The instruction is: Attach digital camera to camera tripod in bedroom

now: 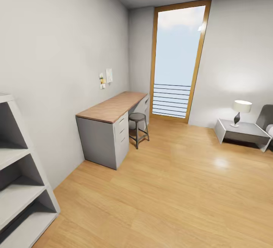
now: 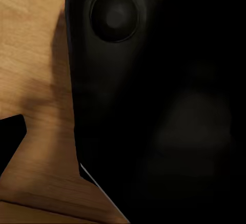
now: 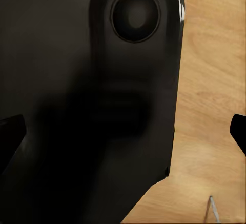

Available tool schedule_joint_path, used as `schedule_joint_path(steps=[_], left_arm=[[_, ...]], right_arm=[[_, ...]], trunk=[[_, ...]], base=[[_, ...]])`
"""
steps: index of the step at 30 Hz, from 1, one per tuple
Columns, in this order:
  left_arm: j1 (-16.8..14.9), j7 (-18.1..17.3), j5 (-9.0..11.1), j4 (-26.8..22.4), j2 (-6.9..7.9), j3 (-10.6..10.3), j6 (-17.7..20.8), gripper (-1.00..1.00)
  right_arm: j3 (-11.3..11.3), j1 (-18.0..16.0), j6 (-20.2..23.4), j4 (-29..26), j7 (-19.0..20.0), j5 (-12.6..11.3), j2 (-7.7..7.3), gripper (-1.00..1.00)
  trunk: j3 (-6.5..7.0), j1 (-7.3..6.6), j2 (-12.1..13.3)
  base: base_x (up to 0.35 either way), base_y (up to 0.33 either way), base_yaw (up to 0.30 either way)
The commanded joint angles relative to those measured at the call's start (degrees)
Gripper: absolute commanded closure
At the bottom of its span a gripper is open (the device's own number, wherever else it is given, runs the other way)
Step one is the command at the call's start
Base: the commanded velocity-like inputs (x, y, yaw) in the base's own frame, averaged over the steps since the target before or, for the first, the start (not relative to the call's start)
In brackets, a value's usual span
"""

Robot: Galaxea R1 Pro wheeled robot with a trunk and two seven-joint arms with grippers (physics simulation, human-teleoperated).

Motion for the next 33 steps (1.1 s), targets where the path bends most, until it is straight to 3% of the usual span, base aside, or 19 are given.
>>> schedule_joint_path(steps=[1, 26, 29, 33], left_arm=[[0.0, 0.0, 0.0, 0.0, 0.00, 0.0, 0.0, -1.00], [-0.1, 0.1, 0.3, -0.5, -0.70, 0.7, -2.9, -1.00], [-0.1, 0.0, 1.3, -0.5, -0.86, 0.7, -3.1, -1.00], [-0.1, 0.0, 3.4, -0.5, -0.80, 0.7, -3.1, -1.00]], right_arm=[[0.0, 0.0, 0.0, 0.0, 0.0, 0.0, 0.00, -1.00], [0.1, -0.1, -0.3, 0.1, 0.8, 0.4, 0.10, -1.00], [-0.5, -0.1, -0.8, 0.1, 0.2, -0.5, -0.74, -1.00], [-0.6, -0.1, -1.7, 0.1, 0.1, -0.5, -0.71, -1.00]], trunk=[[-0.03, 0.00, 0.0], [-0.03, 0.00, 0.0], [-0.03, 0.00, 0.0], [-0.03, 0.00, 0.0]], base=[[0.000, 0.000, 0.000], [0.000, 0.000, 0.000], [0.000, 0.000, -0.059], [0.000, 0.000, -0.200]])
